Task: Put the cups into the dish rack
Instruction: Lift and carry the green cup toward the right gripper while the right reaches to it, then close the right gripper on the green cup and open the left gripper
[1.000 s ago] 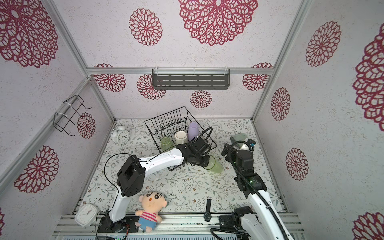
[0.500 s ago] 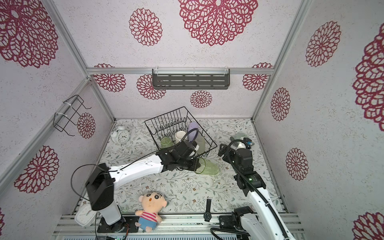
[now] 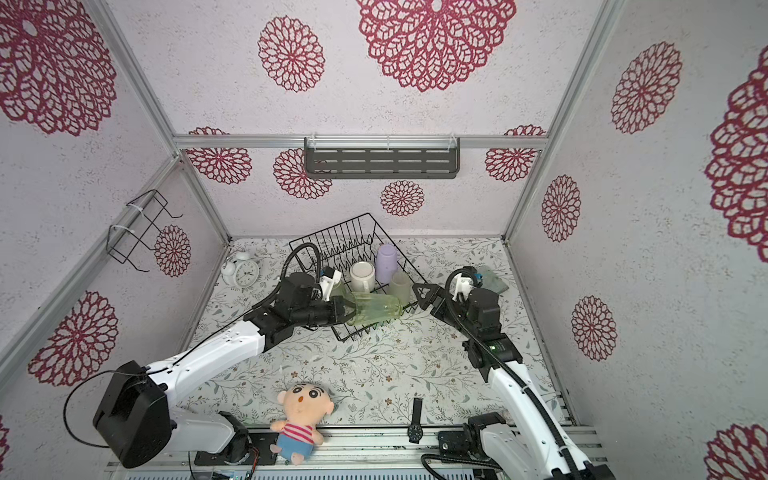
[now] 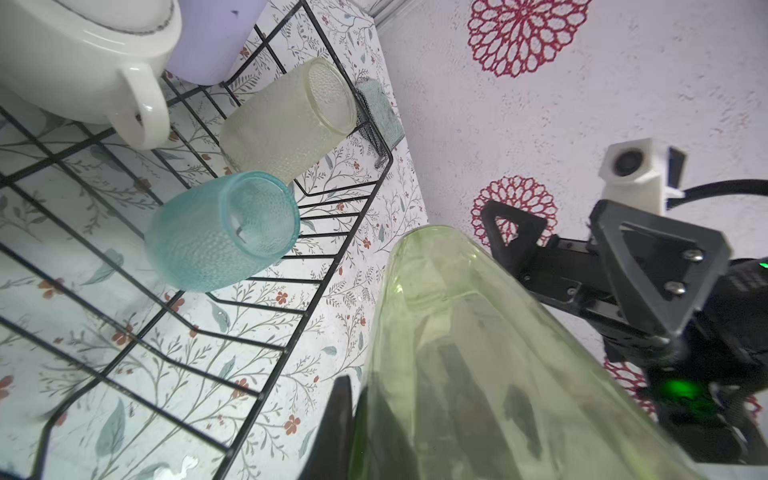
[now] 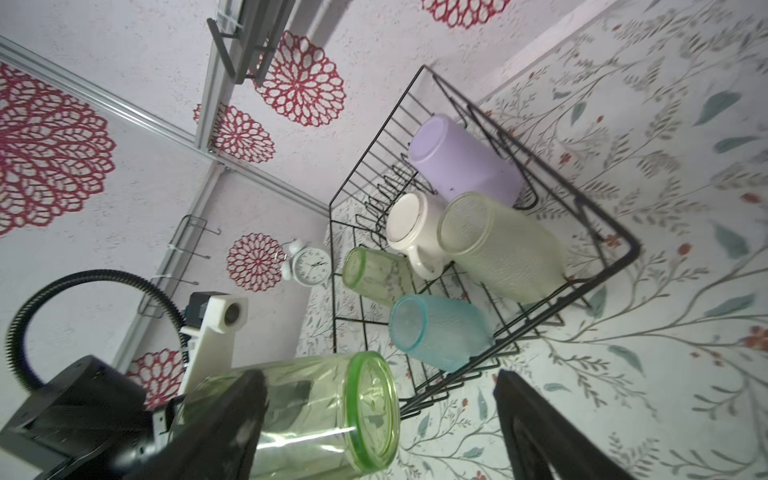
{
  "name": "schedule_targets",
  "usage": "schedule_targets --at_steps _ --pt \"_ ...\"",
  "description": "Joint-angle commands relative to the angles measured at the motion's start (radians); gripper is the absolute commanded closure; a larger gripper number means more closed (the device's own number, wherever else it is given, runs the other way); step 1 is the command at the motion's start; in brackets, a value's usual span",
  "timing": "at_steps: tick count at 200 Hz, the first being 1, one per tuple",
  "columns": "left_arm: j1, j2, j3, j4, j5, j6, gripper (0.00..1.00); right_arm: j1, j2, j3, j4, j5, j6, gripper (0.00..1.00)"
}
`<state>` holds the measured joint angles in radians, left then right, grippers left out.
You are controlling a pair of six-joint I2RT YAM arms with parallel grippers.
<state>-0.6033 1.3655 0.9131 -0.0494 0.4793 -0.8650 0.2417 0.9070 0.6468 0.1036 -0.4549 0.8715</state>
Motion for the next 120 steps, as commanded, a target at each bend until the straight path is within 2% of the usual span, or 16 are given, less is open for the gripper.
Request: schedule_targets --at_steps 1,17,34,76,100,120 --pt "0.043 -0.077 -0.041 0.181 0.13 -0.048 1.0 0.029 0.027 -0.005 0.191 -0.161 0.095 0.11" --pt "0.079 -0.105 -0.089 0.275 0.179 -0.099 1.0 0.08 0.09 0.006 0.307 -0.24 0.154 0.07" --pt "0.112 -0.12 -0.131 0.364 0.212 -0.16 1.0 0.149 0.162 0.019 0.449 -0.269 0.241 0.04" --pt "0.135 -0.133 -0.185 0.561 0.261 -0.292 1.0 0.304 0.295 0.081 0.636 -0.215 0.389 0.02" --pt "0.147 -0.123 -0.206 0.661 0.28 -0.358 1.0 0.353 0.356 0.105 0.795 -0.206 0.485 0.03" --pt "0.158 -0.107 -0.222 0.747 0.293 -0.414 1.0 0.378 0.377 0.126 0.804 -0.172 0.493 0.07"
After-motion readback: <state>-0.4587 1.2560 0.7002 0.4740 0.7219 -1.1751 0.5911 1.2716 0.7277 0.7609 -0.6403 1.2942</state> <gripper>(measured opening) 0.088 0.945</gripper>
